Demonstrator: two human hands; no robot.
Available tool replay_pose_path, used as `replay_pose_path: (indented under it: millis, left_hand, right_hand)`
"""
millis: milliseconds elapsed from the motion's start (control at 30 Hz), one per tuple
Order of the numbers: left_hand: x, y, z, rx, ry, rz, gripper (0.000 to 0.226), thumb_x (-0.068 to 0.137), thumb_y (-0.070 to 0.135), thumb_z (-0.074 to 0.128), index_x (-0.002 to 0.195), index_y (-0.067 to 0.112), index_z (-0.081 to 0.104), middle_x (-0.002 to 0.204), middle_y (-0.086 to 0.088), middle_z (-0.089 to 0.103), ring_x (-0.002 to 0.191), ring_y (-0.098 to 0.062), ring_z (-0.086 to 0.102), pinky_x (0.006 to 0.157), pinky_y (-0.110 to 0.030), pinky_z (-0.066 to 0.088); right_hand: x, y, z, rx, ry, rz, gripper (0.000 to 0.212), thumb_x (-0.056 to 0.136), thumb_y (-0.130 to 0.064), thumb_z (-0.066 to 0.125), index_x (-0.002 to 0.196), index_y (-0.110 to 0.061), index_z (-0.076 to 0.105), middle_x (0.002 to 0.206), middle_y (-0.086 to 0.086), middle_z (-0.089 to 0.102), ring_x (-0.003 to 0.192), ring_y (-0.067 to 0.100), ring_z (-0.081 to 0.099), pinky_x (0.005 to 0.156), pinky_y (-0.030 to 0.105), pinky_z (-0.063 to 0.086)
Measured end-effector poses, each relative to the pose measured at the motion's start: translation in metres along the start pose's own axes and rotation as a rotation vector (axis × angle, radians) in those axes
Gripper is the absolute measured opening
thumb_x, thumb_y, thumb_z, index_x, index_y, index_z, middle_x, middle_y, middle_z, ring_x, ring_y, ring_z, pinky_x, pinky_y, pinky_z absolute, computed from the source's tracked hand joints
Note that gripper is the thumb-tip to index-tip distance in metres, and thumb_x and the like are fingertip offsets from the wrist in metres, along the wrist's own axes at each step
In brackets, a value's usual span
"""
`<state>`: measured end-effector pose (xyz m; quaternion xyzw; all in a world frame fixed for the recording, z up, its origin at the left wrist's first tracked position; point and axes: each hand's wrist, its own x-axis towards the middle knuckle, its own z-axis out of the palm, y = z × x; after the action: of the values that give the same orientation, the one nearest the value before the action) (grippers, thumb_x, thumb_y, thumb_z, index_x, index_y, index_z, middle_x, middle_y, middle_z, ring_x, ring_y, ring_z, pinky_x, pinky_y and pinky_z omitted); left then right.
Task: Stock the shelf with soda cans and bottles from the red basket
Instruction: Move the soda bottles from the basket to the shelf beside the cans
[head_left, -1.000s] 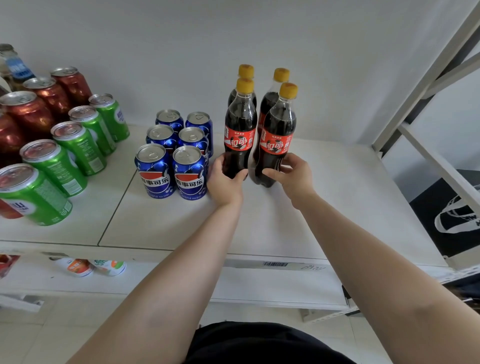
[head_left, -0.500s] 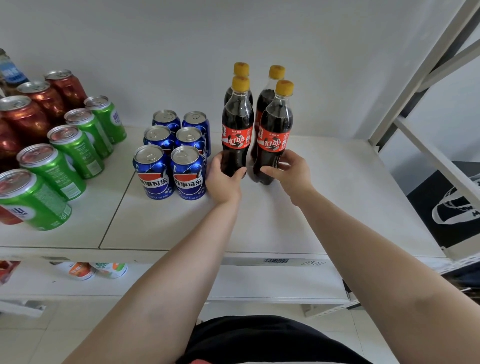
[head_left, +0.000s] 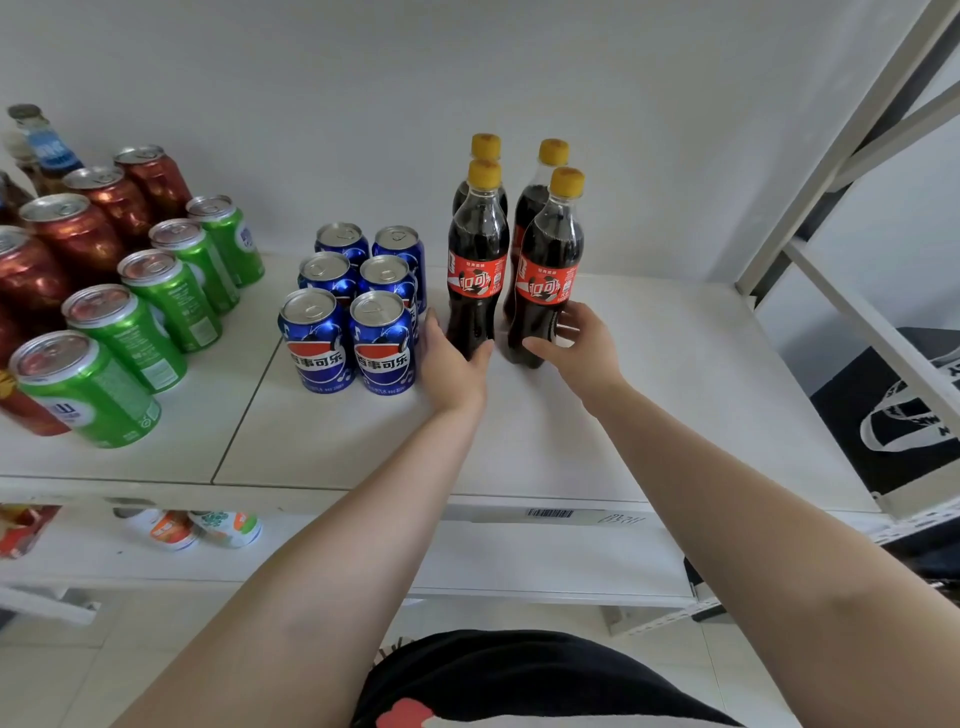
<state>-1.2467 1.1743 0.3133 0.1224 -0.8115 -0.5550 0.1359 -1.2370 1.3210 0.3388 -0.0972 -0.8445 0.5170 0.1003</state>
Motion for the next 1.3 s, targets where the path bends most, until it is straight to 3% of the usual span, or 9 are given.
replay_pose_path:
  millis: [167,267,367,500,700,900,1067,1167,1300]
  left_hand:
    - [-0.028,-0.001,-0.011,0.107,-0.067,-0.037,0.083,0.084,0.023,0.07,0.149,0.005,0.022,0.155,-0.012,0.03,0.143,-0.025,0.028,0.117,-0.034,0.024]
    - [-0.049,-0.001,-0.027,0.169,-0.112,-0.008,0.072,0.087,0.022,0.066,0.147,0.005,0.029,0.152,-0.012,0.034,0.139,-0.025,0.034,0.111,-0.031,0.028]
    - [-0.071,0.002,-0.051,0.221,-0.154,0.104,0.056,0.088,0.017,0.063,0.139,0.008,0.042,0.139,-0.011,0.049,0.125,-0.023,0.048,0.101,-0.026,0.034]
    - [-0.098,-0.002,-0.092,0.249,-0.155,0.289,0.046,0.087,0.008,0.06,0.132,0.009,0.051,0.132,-0.007,0.056,0.117,-0.021,0.052,0.094,-0.015,0.03]
    - [-0.144,-0.038,-0.174,0.267,-0.123,0.372,0.044,0.084,0.006,0.061,0.128,0.007,0.054,0.127,-0.008,0.059,0.118,-0.025,0.053,0.1,-0.023,0.034]
    - [-0.221,-0.109,-0.272,0.355,-0.175,0.218,0.048,0.084,0.01,0.062,0.131,0.01,0.052,0.131,-0.008,0.056,0.121,-0.028,0.052,0.103,-0.034,0.037]
    - [-0.297,-0.172,-0.354,0.459,-0.248,0.045,0.05,0.082,0.011,0.062,0.131,0.01,0.051,0.125,-0.01,0.058,0.115,-0.032,0.052,0.098,-0.04,0.039]
    - [-0.343,-0.203,-0.398,0.532,-0.276,-0.07,0.052,0.085,0.015,0.06,0.135,0.012,0.047,0.13,-0.009,0.055,0.119,-0.031,0.05,0.101,-0.038,0.038]
    - [-0.401,-0.238,-0.449,0.585,-0.257,-0.234,0.054,0.088,0.021,0.057,0.139,0.016,0.042,0.134,-0.006,0.052,0.122,-0.028,0.048,0.102,-0.035,0.038]
  right_hand:
    - [-0.019,0.01,-0.008,-0.018,0.014,0.032,0.07,0.074,-0.024,0.08,0.135,-0.012,0.049,0.128,0.003,0.059,0.114,0.017,0.057,0.096,0.033,0.047]
    - [-0.039,0.013,-0.012,-0.003,0.012,0.047,0.065,0.075,-0.025,0.079,0.133,-0.013,0.051,0.124,0.002,0.06,0.112,0.017,0.056,0.097,0.034,0.047]
    - [-0.065,0.013,-0.015,0.005,-0.011,0.031,0.054,0.078,-0.02,0.077,0.127,-0.014,0.055,0.122,0.001,0.061,0.112,0.016,0.057,0.098,0.035,0.047]
    - [-0.109,0.005,-0.009,-0.013,-0.045,-0.077,0.04,0.082,-0.014,0.07,0.121,-0.013,0.061,0.118,-0.002,0.065,0.106,0.015,0.06,0.095,0.027,0.048]
    - [-0.192,-0.008,0.02,0.043,-0.091,-0.153,0.033,0.084,-0.01,0.066,0.117,-0.013,0.063,0.111,-0.001,0.067,0.103,0.012,0.062,0.093,0.022,0.049]
    - [-0.296,-0.008,0.072,-0.139,-0.206,-0.177,0.032,0.084,-0.016,0.067,0.117,-0.015,0.063,0.111,-0.003,0.067,0.101,0.013,0.063,0.09,0.03,0.052]
    - [-0.396,-0.001,0.115,-0.364,-0.468,-0.208,0.038,0.085,-0.017,0.066,0.122,-0.016,0.061,0.122,0.001,0.063,0.111,0.017,0.059,0.096,0.033,0.047]
    - [-0.442,0.001,0.132,-0.511,-0.637,-0.246,0.043,0.085,-0.023,0.066,0.127,-0.021,0.058,0.128,-0.003,0.059,0.115,0.015,0.056,0.095,0.026,0.042]
    - [-0.491,0.003,0.151,-0.576,-0.8,-0.299,0.044,0.087,-0.025,0.065,0.129,-0.022,0.055,0.129,-0.004,0.058,0.116,0.013,0.055,0.098,0.028,0.042]
